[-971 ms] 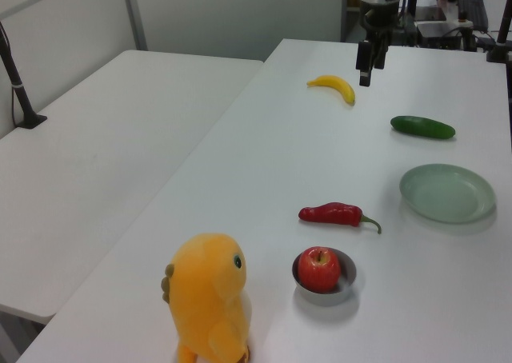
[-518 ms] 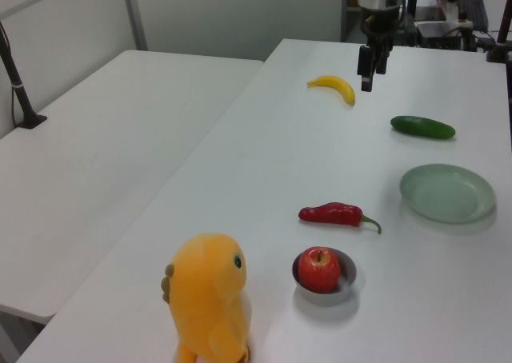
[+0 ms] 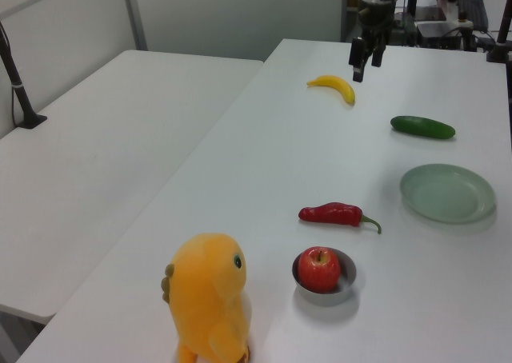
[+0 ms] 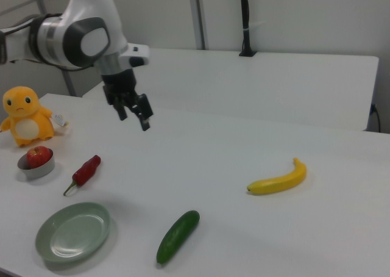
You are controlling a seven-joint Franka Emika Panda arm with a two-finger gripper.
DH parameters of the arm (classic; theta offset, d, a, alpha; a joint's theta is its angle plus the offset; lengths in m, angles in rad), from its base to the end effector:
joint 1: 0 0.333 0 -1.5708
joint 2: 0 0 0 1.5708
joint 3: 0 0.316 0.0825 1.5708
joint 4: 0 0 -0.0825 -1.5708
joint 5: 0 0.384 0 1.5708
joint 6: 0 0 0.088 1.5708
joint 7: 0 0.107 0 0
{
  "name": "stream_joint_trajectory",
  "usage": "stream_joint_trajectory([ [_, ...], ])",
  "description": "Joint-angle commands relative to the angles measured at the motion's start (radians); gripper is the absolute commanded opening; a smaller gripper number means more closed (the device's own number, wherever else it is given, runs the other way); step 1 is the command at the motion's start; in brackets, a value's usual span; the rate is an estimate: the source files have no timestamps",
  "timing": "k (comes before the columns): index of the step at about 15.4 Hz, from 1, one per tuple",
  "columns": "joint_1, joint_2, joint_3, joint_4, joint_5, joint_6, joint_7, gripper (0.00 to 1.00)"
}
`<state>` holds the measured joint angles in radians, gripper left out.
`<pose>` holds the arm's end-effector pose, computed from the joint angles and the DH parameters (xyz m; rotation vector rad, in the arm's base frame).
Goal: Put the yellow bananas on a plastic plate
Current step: 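Move the open gripper over the yellow banana and lower it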
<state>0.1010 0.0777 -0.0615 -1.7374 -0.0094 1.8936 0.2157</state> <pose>0.5949 0.0239 0.5291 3.1237 -0.2712 0.1251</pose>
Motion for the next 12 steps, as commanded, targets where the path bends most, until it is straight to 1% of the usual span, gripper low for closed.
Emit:
stream_joint_trajectory([
  [1, -0.070, 0.098, 0.000, 0.090, 0.014, 0.083, 0.063, 1.00],
  [3, -0.107, 0.137, 0.000, 0.091, 0.009, 0.161, 0.106, 1.00],
  [6, -0.161, 0.197, -0.001, 0.107, 0.012, 0.171, 0.143, 1.00],
  [10, -0.196, 0.327, -0.018, 0.176, 0.011, 0.203, 0.148, 1.00],
  [12, -0.216, 0.379, -0.018, 0.190, 0.012, 0.248, 0.184, 1.00],
])
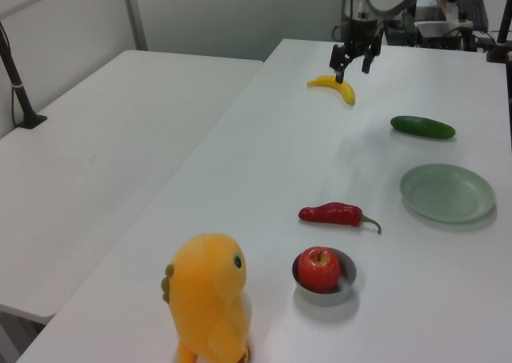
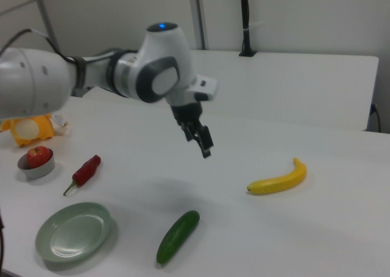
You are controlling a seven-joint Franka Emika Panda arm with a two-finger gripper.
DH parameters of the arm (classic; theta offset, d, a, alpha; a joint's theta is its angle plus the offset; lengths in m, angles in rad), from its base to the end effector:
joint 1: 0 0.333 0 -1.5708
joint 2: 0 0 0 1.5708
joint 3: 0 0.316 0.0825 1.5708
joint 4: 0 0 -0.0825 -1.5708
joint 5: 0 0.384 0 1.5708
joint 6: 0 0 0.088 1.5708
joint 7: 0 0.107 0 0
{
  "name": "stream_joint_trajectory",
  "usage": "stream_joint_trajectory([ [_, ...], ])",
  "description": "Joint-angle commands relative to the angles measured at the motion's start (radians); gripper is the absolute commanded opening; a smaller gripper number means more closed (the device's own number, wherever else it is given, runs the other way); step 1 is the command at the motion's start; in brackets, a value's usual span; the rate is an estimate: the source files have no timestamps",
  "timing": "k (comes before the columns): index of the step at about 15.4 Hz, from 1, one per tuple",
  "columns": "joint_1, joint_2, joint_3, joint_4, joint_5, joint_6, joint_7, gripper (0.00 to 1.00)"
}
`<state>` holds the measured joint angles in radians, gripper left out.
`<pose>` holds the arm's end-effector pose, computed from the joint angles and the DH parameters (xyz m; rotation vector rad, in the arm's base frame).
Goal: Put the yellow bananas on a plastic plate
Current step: 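Move the open gripper over the yellow banana and lower it, then close the gripper on the banana's stem end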
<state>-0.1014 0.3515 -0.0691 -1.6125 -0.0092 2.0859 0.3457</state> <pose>0.6639 -0.1094 0.4353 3.0153 -0.7804 0.1949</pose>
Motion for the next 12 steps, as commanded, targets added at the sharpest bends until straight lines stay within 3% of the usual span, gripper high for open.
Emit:
stream_joint_trajectory([
  [1, -0.018, 0.122, -0.012, 0.072, 0.011, 0.089, 0.070, 1.00],
  [7, -0.084, 0.181, -0.017, 0.097, 0.029, 0.172, 0.143, 1.00],
  [12, -0.103, 0.222, -0.074, 0.100, 0.106, 0.273, 0.199, 1.00],
])
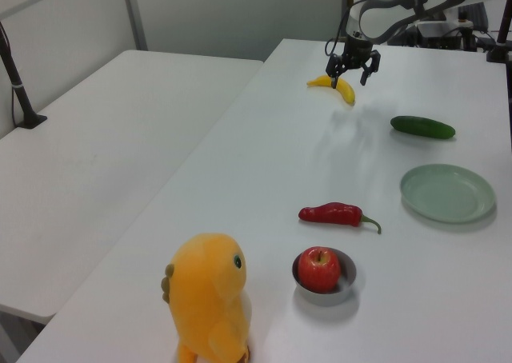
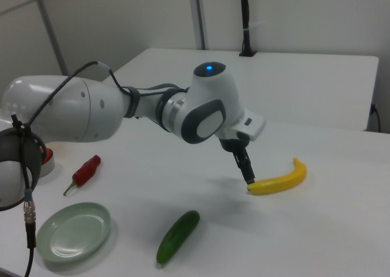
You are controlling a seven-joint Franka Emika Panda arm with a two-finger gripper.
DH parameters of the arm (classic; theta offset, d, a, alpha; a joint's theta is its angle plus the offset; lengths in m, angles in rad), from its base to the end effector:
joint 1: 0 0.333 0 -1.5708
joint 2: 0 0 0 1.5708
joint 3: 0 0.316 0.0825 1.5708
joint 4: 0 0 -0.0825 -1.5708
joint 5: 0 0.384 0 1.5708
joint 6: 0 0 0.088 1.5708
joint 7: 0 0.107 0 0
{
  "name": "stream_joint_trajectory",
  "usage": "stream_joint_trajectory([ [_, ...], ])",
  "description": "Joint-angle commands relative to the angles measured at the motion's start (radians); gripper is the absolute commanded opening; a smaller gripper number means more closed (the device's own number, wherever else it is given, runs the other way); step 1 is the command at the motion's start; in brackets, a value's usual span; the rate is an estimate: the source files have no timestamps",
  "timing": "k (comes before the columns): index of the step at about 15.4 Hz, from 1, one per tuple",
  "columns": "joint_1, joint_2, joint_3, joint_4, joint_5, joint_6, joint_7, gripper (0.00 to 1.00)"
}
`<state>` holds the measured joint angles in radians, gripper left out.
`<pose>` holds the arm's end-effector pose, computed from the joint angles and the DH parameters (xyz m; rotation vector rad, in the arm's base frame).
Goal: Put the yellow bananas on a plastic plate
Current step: 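Close the gripper on the banana's stem end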
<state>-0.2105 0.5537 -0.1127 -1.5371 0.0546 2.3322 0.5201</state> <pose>0.6887 -0.2154 0.3583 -2.8291 1.2840 -0.3828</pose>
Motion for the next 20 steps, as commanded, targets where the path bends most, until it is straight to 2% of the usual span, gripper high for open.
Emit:
stream_joint_trajectory([
  [1, 0.006, 0.026, -0.031, 0.025, 0.042, 0.035, 0.024, 1.00],
  [13, -0.009, 0.083, -0.078, 0.028, 0.036, 0.084, 0.012, 1.00],
  [15, -0.007, 0.106, -0.078, 0.048, 0.033, 0.110, 0.012, 1.00],
  [17, -0.007, 0.147, -0.078, 0.106, 0.030, 0.110, 0.011, 1.00],
  [20, -0.004, 0.158, -0.079, 0.110, 0.028, 0.110, 0.011, 1.00],
])
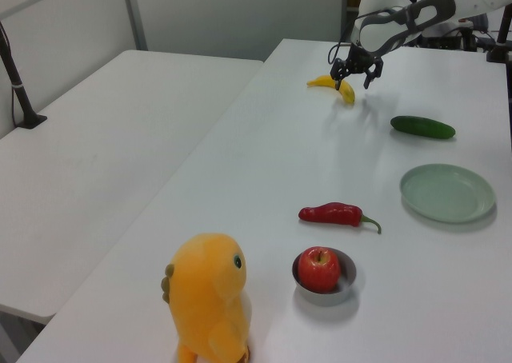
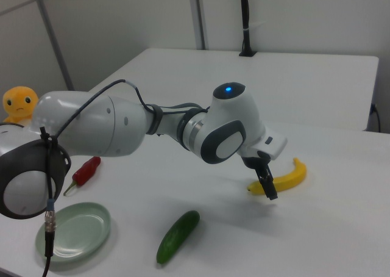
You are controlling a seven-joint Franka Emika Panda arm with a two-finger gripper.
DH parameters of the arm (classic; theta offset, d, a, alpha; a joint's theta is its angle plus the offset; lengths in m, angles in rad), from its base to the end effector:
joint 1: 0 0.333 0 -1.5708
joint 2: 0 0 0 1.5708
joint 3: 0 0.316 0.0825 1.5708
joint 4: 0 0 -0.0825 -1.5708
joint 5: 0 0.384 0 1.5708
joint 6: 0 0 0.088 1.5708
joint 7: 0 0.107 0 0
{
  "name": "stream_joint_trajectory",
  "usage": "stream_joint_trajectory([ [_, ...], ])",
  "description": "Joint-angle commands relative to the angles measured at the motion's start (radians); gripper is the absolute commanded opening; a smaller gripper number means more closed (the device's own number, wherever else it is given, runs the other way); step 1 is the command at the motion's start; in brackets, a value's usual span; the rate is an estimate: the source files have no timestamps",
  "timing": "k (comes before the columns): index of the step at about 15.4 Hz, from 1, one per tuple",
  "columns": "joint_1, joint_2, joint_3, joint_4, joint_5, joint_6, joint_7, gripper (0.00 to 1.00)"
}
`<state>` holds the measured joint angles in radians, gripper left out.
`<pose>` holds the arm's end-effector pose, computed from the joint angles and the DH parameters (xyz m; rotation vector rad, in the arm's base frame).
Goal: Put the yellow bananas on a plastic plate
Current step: 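Close the gripper on the banana's stem end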
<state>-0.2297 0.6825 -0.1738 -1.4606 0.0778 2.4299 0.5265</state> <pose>0.6959 -0.2678 0.3155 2.7566 -1.3774 0.4648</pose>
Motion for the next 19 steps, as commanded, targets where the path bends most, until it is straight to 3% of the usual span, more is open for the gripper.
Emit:
stream_joint_trajectory([
  [1, 0.016, 0.031, -0.018, 0.034, 0.004, 0.012, 0.003, 1.00],
  [4, 0.016, 0.032, -0.016, 0.034, -0.016, 0.012, 0.004, 0.99],
  [6, 0.015, 0.049, -0.016, 0.054, -0.018, 0.012, 0.004, 0.91],
  [9, 0.015, 0.060, -0.016, 0.071, -0.035, 0.012, 0.004, 0.37],
  [10, 0.018, 0.060, -0.016, 0.071, -0.038, 0.012, 0.004, 0.27],
  [14, 0.019, 0.058, -0.015, 0.069, -0.061, 0.011, 0.004, 0.14],
  [19, 0.018, -0.010, -0.007, 0.030, -0.084, 0.009, -0.009, 0.13],
])
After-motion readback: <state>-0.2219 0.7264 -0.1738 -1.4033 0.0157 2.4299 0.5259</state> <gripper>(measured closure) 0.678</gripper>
